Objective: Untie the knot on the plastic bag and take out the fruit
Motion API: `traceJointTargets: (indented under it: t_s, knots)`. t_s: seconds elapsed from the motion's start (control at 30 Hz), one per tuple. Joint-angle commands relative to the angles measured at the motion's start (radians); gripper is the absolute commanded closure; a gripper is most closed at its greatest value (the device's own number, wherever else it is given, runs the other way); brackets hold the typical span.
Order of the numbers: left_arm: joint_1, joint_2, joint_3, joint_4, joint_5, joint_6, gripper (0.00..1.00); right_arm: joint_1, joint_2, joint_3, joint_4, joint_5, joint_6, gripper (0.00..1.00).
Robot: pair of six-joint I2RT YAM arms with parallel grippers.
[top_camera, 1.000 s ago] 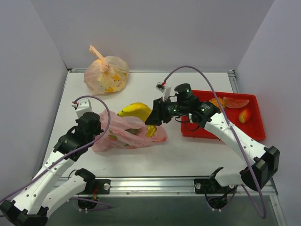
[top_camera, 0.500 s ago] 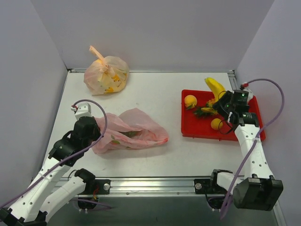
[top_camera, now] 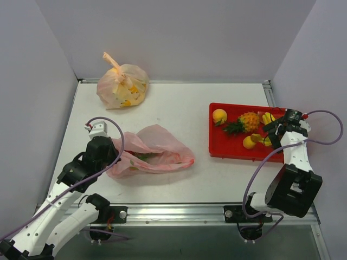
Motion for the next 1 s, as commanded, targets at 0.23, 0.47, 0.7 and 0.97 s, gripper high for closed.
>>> traceJointTargets:
  t_s: [0.23,0.47,0.7,0.97]
  knots:
    - [0.005,0.008,-0.016,-0.026,0.068,-0.04,1.0,0.087,-0.164,0.04,-0.033,0.002,-0.023,0.03]
    - [0.005,0.02,-0.009,-0.087,0.051,-0.083,1.0,0.506,-0.233,0.102,0.004,-0.191,-0.292,0.03]
    - [0.005,0.016,-0.002,-0.153,0.041,-0.117,1.0,1.063,-0.147,0.213,0.012,-0.299,-0.638,0.0]
    - [0.004,0.014,-0.002,-0.195,0.038,-0.138,1.0,1.362,0.092,0.316,0.024,-0.04,-0.83,0.0]
